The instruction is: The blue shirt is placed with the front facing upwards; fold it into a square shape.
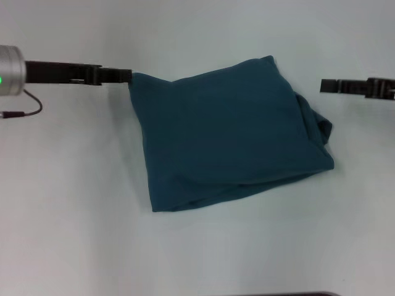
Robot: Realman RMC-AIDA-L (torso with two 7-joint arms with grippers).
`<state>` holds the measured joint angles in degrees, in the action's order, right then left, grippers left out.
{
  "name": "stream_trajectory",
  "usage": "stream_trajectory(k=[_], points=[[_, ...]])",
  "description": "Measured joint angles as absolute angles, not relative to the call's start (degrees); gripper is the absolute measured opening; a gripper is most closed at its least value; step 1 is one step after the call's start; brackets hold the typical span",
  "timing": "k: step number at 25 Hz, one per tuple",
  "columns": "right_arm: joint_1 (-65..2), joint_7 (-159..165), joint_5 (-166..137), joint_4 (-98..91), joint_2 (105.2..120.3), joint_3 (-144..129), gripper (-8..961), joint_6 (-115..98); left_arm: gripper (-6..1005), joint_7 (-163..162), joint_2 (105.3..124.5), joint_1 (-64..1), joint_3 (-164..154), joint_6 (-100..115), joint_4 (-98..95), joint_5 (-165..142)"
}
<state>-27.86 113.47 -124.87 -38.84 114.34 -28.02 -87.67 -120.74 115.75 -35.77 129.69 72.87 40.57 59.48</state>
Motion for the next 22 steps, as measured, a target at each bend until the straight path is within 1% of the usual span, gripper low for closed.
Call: stream_trajectory(k=[1,3,6,8,10,12,15,22], points=[[-27.9,113.3,-124.5,-39.4,114.34,-27.7,403,-88.6,354,-120.9,116.11,-35.0,130.3,73.9,42.1,59.6],[-27.9,112.5,-123.6,-39.9,114.35,-27.6,506,-90.4,393,-121.2,117.42,-33.1,131.5,77.3,45.9,59.9],[-27.9,111.4,-122.6,-40.0,114.38,-27.6,661,-91.6,451,-120.8,120.43,-30.5,132.3,82.9,51.2,59.9],[-28.1,110.9,-122.4,-39.8,114.4,-27.6,684,-91.7,489,-119.7,122.23,-29.6,132.1,85.3,53.1,59.9],[-28.2,110.6,-122.3,-39.8,114.43,-27.6,707,-91.7,528,-118.1,123.41,-29.1,131.9,87.1,52.9,59.9],[-28.2,110.6,-122.3,-39.7,114.48,-27.6,719,-91.5,625,-116.6,123.84,-29.3,131.4,88.1,50.6,59.9],[-28.1,110.5,-122.3,-39.6,114.51,-27.6,719,-90.8,770,-114.5,123.87,-30.0,131.0,88.5,46.0,60.1],[-28.0,110.5,-122.3,-39.5,114.56,-27.6,718,-90.2,829,-110.9,123.64,-30.1,130.9,87.3,40.2,59.8]])
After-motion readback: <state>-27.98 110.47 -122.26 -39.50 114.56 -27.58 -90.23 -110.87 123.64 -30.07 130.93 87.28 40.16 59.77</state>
